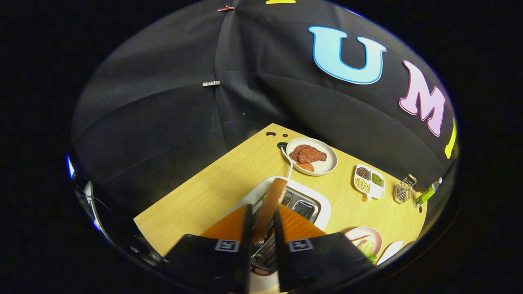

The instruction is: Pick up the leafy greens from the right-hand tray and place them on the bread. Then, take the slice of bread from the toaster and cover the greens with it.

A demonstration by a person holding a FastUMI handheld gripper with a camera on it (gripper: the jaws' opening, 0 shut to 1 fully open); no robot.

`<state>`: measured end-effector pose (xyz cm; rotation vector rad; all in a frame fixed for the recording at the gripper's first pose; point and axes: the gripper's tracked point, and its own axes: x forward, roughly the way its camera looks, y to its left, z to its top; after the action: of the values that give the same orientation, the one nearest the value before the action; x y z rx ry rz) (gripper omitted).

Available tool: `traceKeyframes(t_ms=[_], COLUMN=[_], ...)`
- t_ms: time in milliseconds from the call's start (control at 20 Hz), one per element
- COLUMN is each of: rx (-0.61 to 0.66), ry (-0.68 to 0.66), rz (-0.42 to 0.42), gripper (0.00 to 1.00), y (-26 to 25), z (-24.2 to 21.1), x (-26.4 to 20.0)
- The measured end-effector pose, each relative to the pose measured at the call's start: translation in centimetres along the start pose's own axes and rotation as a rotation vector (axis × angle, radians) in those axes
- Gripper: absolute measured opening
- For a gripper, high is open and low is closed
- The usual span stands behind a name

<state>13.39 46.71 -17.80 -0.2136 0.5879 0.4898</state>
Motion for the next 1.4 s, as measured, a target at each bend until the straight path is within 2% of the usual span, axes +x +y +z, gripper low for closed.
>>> traceKeyframes(t_ms=[50,100,150,250,350,550,700,1050,1400], rx=[0.039,0.087,0.121,0.132,0.126,0.243,0.253,0.306,0.361], ry=[0.017,0.036,0.052,0.077,0.079,0.061,0.013,-0.089,-0.115], rz=[0.015,0.033,0.060,0.110,0.141,0.171,0.189,0.206,0.131], gripper=[0.23,0.23,0.16,0.13,0.12,0.12,0.12,0.12,0.12], y=[0.0,0.1,0.4,0.3,-0.2,-1.0,-1.8,-5.5,-12.4], z=[-0.1,-0.3,-0.3,0.2,0.6,2.3,4.0,5.8,3.1], x=[-0.1,0.1,0.3,-0.1,-0.3,-1.7,-3.4,-8.0,-10.3])
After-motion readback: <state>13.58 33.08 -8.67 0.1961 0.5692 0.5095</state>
